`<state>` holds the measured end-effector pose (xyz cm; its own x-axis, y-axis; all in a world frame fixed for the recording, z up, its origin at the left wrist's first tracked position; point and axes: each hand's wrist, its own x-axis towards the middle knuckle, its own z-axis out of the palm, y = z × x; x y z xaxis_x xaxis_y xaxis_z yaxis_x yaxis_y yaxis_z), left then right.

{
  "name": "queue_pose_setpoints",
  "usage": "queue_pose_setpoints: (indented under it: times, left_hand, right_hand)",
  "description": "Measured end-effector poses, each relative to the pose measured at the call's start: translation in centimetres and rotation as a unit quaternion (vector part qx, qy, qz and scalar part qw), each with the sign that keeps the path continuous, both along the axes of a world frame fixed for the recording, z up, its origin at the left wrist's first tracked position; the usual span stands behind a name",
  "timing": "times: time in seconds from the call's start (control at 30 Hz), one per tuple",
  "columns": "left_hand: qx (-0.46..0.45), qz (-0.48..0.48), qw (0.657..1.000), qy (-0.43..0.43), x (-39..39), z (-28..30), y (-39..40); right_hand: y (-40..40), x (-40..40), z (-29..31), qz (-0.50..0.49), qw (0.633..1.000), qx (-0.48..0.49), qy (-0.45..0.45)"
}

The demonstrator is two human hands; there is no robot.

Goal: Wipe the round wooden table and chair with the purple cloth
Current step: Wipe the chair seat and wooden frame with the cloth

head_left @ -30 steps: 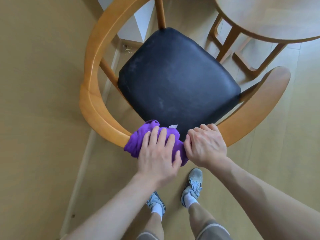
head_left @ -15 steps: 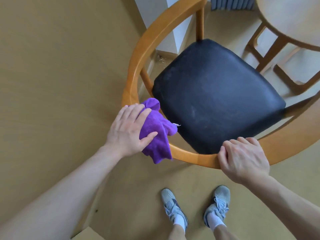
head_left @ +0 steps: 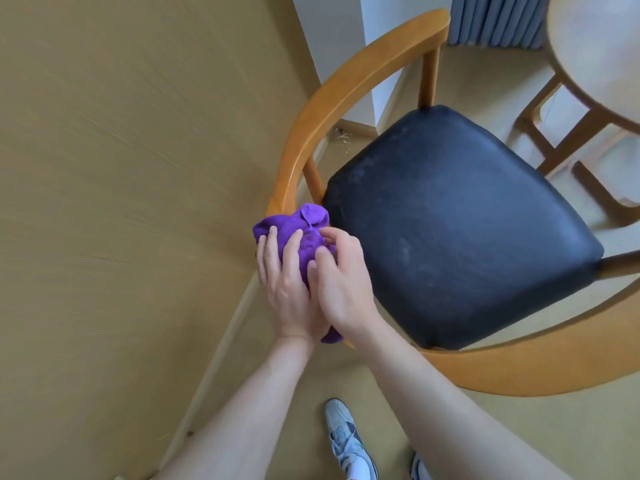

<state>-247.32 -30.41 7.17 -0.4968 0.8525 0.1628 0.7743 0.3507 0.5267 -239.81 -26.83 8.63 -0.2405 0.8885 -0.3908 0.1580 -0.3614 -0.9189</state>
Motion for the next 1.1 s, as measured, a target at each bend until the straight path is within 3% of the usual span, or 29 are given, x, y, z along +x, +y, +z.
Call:
queue_pose_setpoints:
  times: [0.07,0.13,0.43,0.57,0.83,1.1]
  left_hand:
    - [0.016,-0.010,0.999,-0.025,-0.4,-0.3,-0.1]
    - [0.036,-0.021,0.998,-0.055,-0.5,-0.5,-0.1]
    - [0.069,-0.060,0.982,-0.166,-3.4,-0.6,0.7]
    - [0.031,-0.089,0.976,-0.194,-5.9,-0.8,2.1]
    - [-0.048,-0.097,0.942,-0.319,-10.8,-1.8,7.7]
    - [-0.123,-0.175,0.933,-0.291,-13.9,-4.0,15.3]
  right_hand:
    - [1.7,-1.2,-0.6,-0.034,0.992,-0.100,0.070]
    - [1.8,-1.4,-1.7,-0.036,0.986,-0.143,0.078]
    - [2.8,-2.7,-4.1,-0.021,0.978,-0.183,0.101]
    - [4.2,-4.3,-4.4,-0.017,0.986,-0.142,0.090]
    - [8.4,-9.0,-6.3,-0.068,0.981,-0.173,0.056]
    - [14.2,-12.3,-8.6,-0.154,0.969,-0.190,0.023]
